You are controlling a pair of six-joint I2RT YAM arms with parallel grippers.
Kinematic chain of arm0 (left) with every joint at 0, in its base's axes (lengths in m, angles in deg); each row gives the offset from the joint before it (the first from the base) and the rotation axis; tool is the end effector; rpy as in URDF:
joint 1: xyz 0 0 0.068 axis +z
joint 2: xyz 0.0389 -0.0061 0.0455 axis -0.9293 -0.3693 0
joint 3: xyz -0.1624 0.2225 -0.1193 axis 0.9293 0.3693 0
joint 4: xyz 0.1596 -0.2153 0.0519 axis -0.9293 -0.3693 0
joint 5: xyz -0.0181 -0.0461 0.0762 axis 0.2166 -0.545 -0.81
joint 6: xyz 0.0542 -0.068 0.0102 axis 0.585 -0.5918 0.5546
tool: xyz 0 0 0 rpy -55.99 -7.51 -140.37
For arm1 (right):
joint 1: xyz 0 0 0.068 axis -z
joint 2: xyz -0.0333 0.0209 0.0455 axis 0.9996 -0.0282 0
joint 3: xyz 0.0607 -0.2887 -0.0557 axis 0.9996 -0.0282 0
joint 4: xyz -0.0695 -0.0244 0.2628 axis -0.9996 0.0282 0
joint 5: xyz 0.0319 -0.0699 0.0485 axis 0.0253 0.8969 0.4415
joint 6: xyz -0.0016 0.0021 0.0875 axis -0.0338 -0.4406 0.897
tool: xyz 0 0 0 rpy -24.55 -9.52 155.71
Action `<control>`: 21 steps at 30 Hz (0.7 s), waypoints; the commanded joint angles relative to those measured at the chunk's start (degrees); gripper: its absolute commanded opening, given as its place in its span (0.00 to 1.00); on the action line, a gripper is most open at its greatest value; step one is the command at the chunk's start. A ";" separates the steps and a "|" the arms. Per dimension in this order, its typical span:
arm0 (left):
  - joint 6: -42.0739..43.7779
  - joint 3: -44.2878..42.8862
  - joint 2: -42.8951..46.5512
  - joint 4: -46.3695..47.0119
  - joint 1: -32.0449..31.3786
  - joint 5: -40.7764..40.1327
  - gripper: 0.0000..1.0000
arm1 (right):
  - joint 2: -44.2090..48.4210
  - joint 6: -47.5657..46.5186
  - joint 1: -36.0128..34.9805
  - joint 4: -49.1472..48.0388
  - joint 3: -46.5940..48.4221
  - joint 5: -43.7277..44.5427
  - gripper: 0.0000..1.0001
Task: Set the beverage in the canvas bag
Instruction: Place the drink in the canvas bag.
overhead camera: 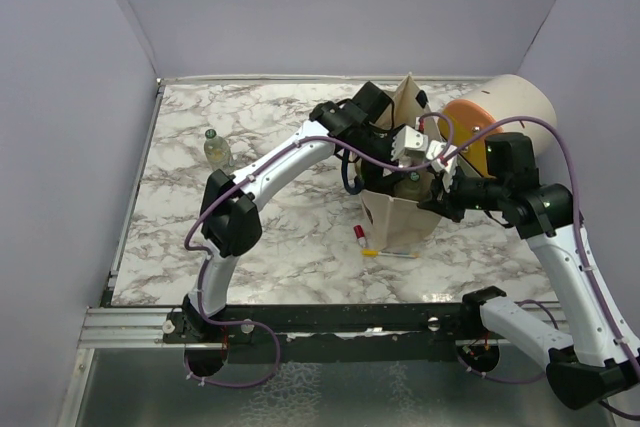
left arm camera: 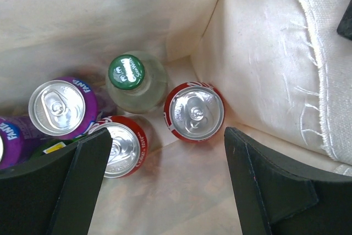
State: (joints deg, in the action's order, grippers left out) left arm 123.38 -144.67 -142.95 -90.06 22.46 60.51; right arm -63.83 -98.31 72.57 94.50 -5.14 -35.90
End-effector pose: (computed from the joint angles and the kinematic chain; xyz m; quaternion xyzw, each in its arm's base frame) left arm 0.3106 -0.3938 0.3244 0.6744 0.5847 -0.3566 0.2761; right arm 0.1522 0.0918 0.3655 -0.4689 0.7569 0.2423 0.3853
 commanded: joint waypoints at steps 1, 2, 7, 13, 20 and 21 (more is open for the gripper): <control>-4.66 2.12 4.57 -0.58 -0.18 6.42 0.86 | -0.14 1.17 -0.01 1.34 -0.87 -1.32 0.01; -6.43 2.52 4.54 0.59 -0.31 6.21 0.86 | -0.20 1.14 -0.01 1.27 -1.00 -1.53 0.01; -12.42 2.82 4.85 4.83 -0.52 5.39 0.86 | -0.32 1.13 -0.01 0.66 -1.80 -2.21 0.01; -17.02 1.36 4.35 7.85 -0.83 5.24 0.85 | -0.13 1.57 -0.01 -0.15 -2.65 -2.74 0.01; -21.85 0.17 4.78 9.75 -0.90 -1.35 0.84 | 0.04 1.39 -0.01 0.15 -2.82 -1.54 0.01; -21.66 0.17 5.11 9.57 -0.91 -1.90 0.84 | 0.12 1.53 -0.01 0.11 -2.87 -1.24 0.01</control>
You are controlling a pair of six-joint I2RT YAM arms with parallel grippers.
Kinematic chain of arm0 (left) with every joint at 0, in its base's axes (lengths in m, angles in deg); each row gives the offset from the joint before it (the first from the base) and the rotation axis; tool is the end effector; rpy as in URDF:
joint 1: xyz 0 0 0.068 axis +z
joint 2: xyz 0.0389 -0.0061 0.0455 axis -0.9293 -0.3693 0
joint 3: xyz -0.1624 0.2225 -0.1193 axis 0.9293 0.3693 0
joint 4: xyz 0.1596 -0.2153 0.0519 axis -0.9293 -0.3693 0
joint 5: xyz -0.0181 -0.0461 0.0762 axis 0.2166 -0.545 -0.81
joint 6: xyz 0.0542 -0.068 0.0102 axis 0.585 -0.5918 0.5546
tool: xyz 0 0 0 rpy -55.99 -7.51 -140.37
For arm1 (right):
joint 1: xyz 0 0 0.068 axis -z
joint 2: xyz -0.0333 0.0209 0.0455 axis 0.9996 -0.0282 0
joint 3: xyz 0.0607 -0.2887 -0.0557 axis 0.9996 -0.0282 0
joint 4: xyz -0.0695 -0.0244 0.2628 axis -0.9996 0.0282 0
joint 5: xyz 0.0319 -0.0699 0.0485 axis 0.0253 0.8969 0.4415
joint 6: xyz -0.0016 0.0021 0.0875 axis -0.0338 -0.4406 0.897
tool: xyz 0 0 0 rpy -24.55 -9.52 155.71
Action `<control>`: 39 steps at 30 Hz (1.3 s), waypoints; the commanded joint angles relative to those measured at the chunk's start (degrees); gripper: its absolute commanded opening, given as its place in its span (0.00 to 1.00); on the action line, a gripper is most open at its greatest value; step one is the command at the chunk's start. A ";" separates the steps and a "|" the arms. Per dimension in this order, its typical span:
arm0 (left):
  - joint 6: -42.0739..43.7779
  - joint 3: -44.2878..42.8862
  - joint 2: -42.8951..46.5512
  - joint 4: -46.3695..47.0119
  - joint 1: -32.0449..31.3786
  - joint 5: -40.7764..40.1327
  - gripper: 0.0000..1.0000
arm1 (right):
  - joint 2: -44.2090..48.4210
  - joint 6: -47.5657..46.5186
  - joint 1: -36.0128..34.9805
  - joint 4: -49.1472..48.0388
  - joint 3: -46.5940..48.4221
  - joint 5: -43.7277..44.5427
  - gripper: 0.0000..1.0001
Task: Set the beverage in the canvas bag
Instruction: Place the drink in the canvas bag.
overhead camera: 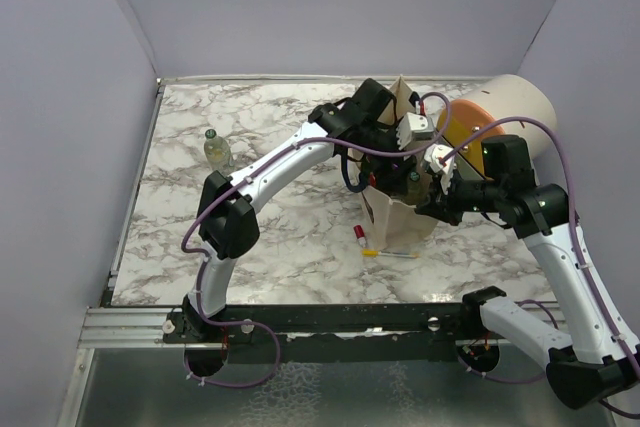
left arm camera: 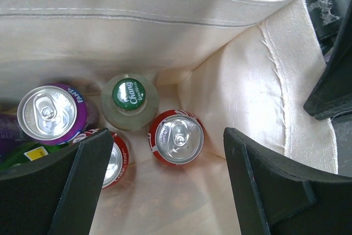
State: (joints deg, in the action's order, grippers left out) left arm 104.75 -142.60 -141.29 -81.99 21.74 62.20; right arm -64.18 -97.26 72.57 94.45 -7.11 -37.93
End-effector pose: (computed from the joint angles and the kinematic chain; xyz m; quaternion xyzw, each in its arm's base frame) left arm 0.3079 -0.4026 0.3393 0.5836 0.6449 -0.4155 0.2659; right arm 0.1525 0.0941 0.3547 -0.4624 0.7624 0.2663 0.3662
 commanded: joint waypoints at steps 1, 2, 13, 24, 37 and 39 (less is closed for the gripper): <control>-2.91 -1.87 3.76 1.52 -0.12 -3.92 0.83 | 0.60 0.50 -0.01 0.21 -0.94 1.04 0.01; -3.01 -1.98 4.10 1.54 0.10 -4.09 0.83 | 0.69 0.51 -0.01 0.21 -1.06 1.11 0.01; -3.02 -4.75 5.98 1.94 3.97 -1.04 0.82 | 0.44 -0.22 -0.01 0.55 -0.45 1.31 0.01; -0.73 -9.15 10.19 2.18 9.94 -7.71 0.82 | -2.20 -0.70 -0.01 0.94 2.57 0.19 0.09; 1.06 5.37 24.48 3.12 25.36 -35.04 0.83 | -6.47 -0.18 -0.01 -1.12 6.71 -1.02 0.30; 0.13 8.58 26.41 3.39 29.21 -37.33 0.84 | -7.18 -0.18 -0.01 -0.95 7.80 -1.05 0.33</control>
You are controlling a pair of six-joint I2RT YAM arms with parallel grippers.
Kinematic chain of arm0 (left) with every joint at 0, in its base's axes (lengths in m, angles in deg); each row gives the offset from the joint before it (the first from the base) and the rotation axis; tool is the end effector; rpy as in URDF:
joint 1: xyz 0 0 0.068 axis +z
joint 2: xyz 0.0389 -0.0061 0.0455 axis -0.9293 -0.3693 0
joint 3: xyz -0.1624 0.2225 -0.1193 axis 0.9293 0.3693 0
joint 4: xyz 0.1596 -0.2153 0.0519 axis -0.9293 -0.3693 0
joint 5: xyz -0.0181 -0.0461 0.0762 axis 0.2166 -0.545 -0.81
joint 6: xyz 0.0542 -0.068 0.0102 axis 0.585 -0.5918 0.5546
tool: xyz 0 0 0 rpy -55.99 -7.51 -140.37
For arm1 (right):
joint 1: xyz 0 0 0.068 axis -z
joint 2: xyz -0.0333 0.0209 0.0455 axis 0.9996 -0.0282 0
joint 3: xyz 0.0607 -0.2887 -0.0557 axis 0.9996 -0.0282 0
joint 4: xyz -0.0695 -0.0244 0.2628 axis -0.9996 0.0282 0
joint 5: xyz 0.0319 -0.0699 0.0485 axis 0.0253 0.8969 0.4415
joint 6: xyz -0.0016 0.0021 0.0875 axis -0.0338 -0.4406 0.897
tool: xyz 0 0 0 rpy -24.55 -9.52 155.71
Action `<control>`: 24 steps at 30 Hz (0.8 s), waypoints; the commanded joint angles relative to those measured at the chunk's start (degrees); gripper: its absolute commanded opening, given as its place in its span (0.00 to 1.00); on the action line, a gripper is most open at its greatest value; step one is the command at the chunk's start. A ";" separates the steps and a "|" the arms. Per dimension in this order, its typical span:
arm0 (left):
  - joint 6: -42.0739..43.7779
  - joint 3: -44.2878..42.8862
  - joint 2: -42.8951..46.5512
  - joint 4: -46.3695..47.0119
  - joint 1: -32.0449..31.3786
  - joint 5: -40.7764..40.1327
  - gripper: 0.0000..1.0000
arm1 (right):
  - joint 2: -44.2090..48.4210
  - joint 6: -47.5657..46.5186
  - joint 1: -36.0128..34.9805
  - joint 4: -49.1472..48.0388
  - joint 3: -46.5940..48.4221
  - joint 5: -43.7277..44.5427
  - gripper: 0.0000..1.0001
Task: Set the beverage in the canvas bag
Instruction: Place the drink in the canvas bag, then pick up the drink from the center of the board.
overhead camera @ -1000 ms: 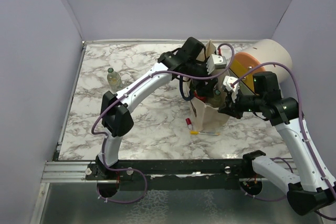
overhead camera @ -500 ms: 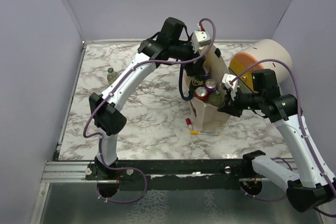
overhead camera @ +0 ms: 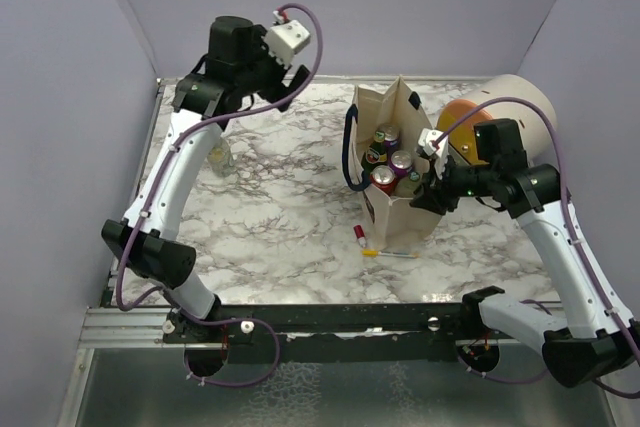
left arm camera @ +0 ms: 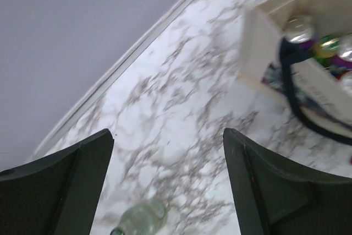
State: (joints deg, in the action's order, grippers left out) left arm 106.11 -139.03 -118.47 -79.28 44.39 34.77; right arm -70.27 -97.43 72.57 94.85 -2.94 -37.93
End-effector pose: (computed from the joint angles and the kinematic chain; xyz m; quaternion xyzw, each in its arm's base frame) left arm 0.3604 -0.1830 0.4868 0.3812 0.7357 -0.1317 0.5442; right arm 0.1767 0.1010 0.3604 -0.4602 0.7701 0.2705 0.3491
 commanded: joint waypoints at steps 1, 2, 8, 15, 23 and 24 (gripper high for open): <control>-1.60 6.69 4.45 0.69 8.42 -10.85 0.84 | -1.51 0.03 -0.01 -1.31 4.07 -1.20 0.34; -2.11 8.32 5.21 0.59 10.07 -12.01 0.85 | -1.84 0.20 -0.01 -1.32 4.49 -1.26 0.36; -5.56 17.23 8.29 0.30 18.85 -14.00 0.86 | -4.31 1.11 -0.01 -1.86 7.08 -1.71 0.47; -6.83 22.26 6.98 -1.19 23.24 -11.92 0.86 | -5.39 2.57 -0.01 -3.74 7.69 -1.99 0.57; -7.81 24.17 3.78 -2.64 24.09 -10.69 0.85 | -5.63 2.72 -0.01 -4.63 7.65 -0.98 0.58; -7.90 23.74 2.90 -2.99 24.24 -10.41 0.84 | -5.85 2.68 -0.01 -4.59 7.76 -1.01 0.58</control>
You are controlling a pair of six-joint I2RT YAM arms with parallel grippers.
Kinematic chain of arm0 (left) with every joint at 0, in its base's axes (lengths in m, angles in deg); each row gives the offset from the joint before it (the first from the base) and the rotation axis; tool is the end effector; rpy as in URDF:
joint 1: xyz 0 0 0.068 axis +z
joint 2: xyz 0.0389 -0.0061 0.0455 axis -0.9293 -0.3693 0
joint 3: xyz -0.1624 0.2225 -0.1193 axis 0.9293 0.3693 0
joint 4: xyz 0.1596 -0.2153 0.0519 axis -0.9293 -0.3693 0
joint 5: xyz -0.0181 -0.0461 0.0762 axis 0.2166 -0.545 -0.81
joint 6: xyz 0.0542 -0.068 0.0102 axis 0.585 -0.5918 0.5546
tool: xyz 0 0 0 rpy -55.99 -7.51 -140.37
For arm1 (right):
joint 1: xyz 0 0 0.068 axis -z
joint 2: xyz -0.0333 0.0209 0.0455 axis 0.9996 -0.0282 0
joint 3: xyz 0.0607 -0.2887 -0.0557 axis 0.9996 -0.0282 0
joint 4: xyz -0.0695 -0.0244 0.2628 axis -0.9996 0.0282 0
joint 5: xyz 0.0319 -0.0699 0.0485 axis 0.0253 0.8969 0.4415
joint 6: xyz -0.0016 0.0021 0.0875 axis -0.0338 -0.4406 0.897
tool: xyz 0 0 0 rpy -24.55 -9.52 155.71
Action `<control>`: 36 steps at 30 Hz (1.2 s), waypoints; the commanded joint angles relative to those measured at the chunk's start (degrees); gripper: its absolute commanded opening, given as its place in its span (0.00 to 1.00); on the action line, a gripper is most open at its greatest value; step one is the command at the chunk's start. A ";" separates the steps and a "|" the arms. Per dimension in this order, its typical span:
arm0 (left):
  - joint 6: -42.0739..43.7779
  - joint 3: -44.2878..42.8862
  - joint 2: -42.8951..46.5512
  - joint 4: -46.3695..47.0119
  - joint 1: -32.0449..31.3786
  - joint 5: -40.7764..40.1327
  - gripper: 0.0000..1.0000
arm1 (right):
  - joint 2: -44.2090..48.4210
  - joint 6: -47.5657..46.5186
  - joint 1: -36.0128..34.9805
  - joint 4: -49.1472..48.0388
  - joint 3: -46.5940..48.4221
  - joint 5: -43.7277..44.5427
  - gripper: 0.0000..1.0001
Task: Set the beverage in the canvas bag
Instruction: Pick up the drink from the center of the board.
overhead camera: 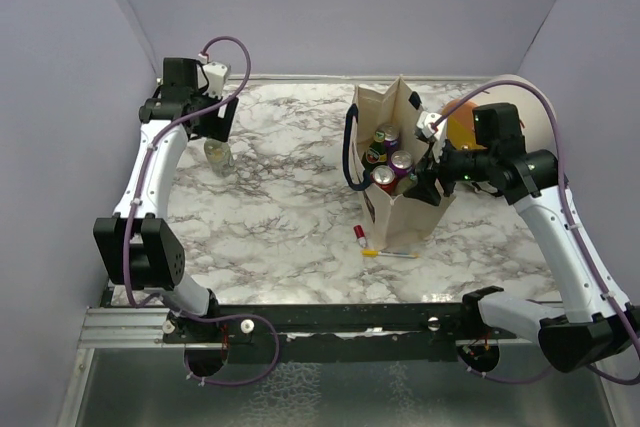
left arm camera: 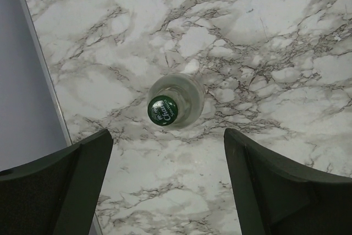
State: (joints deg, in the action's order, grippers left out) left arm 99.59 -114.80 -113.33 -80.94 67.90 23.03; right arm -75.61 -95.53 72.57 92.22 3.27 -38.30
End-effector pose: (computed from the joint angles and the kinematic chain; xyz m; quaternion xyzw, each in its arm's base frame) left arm 0.3834 -0.0082 0.3599 0.1276 0.9096 0.0136 0.3951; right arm 0.2040 0.1091 0.3823 -0.4531 0.7635 0.2723 0.3710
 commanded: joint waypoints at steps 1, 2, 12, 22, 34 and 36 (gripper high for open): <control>-1.45 -1.03 -3.29 -1.58 0.88 1.51 0.84 | -0.65 0.74 -0.01 -1.93 1.79 -0.54 0.58; -1.42 -1.58 -4.26 -1.82 1.01 1.63 0.83 | -0.80 0.73 -0.01 -1.99 1.90 -0.47 0.58; -2.41 -5.55 -11.58 -3.26 2.45 3.68 0.67 | -1.12 0.47 -0.01 -1.39 2.36 1.24 0.58; -3.25 -5.67 -13.17 -3.56 2.49 3.69 0.51 | -1.30 0.21 -0.01 -1.51 2.05 1.63 0.58; -2.91 -5.86 -12.45 -3.51 2.54 3.42 0.30 | -1.21 0.09 -0.01 -2.01 1.35 1.43 0.58; -2.71 -5.49 -11.84 -3.27 2.49 3.69 0.23 | -1.00 0.23 -0.01 -2.08 1.27 1.49 0.58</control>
State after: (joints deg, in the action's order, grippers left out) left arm 96.86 -119.17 -126.40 -83.87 70.13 25.81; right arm -76.87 -95.58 72.57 92.05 4.08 -37.65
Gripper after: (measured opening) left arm 0.334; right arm 0.582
